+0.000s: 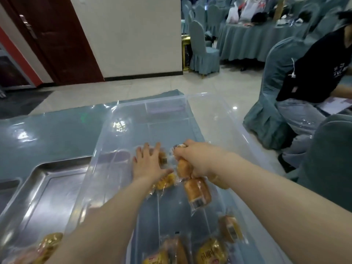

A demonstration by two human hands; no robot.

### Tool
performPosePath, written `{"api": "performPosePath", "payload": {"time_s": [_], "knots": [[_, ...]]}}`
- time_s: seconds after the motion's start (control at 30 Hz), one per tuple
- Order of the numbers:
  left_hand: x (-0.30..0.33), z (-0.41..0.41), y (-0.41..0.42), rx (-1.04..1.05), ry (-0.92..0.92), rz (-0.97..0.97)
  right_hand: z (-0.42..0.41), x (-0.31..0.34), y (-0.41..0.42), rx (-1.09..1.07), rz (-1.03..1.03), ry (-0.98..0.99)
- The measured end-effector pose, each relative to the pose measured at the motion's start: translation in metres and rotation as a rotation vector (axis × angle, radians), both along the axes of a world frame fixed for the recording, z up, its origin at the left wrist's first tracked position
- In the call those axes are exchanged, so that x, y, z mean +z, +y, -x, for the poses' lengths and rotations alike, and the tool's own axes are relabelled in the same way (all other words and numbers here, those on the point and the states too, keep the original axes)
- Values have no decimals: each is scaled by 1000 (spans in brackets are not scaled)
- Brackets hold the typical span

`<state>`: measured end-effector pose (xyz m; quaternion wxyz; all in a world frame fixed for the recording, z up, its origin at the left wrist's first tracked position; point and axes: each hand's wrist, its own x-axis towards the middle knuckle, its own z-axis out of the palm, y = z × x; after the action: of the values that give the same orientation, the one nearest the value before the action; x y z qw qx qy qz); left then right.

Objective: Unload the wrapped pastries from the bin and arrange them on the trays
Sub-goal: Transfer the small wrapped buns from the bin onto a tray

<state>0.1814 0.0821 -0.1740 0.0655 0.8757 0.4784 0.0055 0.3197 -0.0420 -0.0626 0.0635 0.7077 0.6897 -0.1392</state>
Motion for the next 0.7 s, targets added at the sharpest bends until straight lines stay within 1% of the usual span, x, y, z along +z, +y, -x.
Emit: {"api": "performPosePath", "payload": {"time_s": [0.07, 0.1, 0.2, 0.27, 0.33, 0.47, 0.57, 0.7], "knots": [[-16, 2, 0, -67, 180, -8, -1, 1, 2, -5, -1, 14], [-21, 3, -1, -100, 240, -8, -2, 1, 2, -5, 8, 7], [-33, 2, -2, -178, 349, 24, -5, 2, 2, -14, 43, -33], [-38, 4, -1, -177, 307, 95, -6, 1, 2, -21, 48, -46], [-40, 5, 2, -183, 248, 125, -5, 0, 3, -25, 49, -43], [-41, 7, 2, -210, 122, 19, -6, -3, 3, -44, 54, -38], [-38, 4, 2, -231, 130, -62, -6, -5, 4, -41, 57, -52], [-34, 1, -1, -200, 103, -52, -6, -5, 6, -38, 54, -52]]}}
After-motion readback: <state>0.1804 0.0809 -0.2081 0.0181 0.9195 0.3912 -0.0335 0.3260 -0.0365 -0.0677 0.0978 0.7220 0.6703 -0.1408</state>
